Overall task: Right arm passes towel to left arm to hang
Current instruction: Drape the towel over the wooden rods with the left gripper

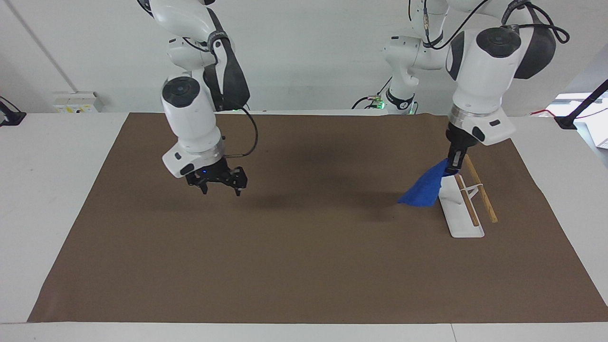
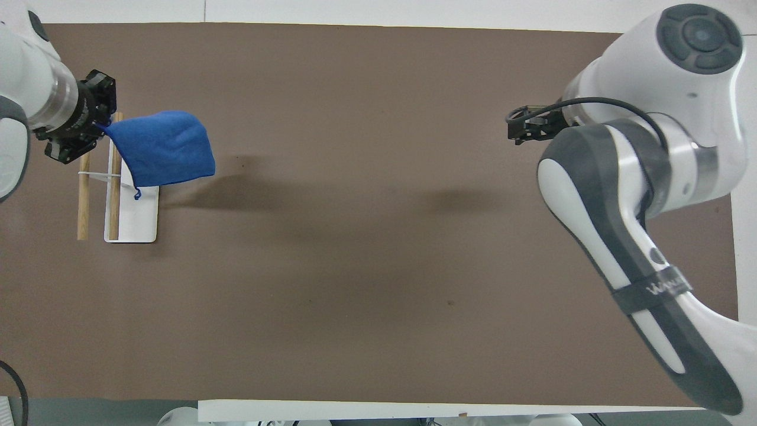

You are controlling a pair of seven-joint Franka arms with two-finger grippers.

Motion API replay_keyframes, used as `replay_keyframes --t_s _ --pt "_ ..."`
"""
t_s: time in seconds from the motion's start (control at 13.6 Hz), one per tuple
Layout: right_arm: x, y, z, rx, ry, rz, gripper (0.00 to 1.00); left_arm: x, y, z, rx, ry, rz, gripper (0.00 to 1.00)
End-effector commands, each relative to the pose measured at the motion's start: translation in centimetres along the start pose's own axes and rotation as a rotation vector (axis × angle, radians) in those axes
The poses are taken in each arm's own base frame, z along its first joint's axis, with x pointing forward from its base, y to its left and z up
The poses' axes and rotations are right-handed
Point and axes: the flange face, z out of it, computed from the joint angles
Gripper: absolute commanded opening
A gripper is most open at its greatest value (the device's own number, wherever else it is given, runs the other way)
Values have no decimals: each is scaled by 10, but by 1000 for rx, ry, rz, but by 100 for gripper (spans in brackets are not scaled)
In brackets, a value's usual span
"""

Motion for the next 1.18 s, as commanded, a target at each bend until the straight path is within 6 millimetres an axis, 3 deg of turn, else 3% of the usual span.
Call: replay_keyframes --t_s 0.0,0.22,0.29,0.44,0.96,1.1 --pt "-30 68 -59 -74 -26 -71 100 22 -34 24 35 48 -12 0" --pt "-61 136 -135 -81 -37 -84 100 63 -58 38 62 121 -54 0" --pt "-65 146 -144 -80 -66 -117 100 72 -63 39 78 152 -57 0" --pt "-73 162 -144 -54 -117 -98 100 86 -70 41 101 194 -61 0" --pt "-65 155 -139 2 -127 -96 100 93 -108 74 66 242 -47 0" --pt "-66 149 -137 29 -129 -99 100 103 -127 93 38 240 -68 0"
